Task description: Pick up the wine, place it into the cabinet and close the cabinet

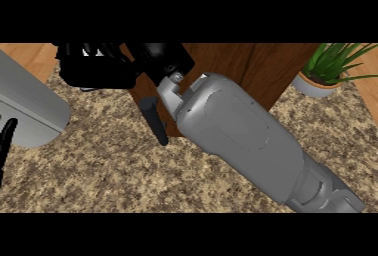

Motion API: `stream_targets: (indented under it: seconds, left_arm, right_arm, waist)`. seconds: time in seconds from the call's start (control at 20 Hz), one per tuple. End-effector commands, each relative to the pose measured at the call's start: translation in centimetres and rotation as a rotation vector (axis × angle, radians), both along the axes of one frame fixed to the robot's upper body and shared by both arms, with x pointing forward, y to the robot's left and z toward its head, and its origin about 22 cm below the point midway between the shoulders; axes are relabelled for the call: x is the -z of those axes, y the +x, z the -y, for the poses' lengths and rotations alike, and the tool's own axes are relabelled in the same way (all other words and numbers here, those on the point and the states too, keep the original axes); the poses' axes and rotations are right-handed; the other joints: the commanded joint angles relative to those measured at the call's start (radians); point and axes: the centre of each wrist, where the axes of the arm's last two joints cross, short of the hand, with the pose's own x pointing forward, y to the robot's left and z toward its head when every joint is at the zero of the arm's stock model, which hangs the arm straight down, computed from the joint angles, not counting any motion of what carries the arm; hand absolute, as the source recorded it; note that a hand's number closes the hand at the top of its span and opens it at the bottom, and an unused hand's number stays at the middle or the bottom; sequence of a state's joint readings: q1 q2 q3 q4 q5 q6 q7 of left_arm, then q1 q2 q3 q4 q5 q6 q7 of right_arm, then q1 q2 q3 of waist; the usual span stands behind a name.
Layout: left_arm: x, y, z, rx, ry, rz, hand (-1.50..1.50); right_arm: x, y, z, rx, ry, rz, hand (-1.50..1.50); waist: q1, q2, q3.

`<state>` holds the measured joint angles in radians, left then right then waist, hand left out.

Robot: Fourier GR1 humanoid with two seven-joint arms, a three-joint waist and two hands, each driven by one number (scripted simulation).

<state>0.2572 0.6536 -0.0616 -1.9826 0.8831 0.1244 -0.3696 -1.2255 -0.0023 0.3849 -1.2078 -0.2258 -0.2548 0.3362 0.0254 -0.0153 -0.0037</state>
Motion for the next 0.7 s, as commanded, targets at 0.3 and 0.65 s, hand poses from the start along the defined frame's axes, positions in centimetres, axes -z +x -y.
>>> stream_targets:
  seconds: [0.3,0.65]
  left_arm:
    - [-0.5,0.0,0.8,0.011,0.016,-0.003,-1.5]
    - [-0.3,0.5,1.1,0.004,0.002,-0.007,-1.5]
  right_arm:
    - [1.7,5.6,4.3,0.152,-0.039,0.02,1.5]
    - [3.5,6.6,5.6,0.165,-0.096,0.038,1.5]
  waist:
    - [0.003,0.024,0.003]
    - [0.004,0.029,0.002]
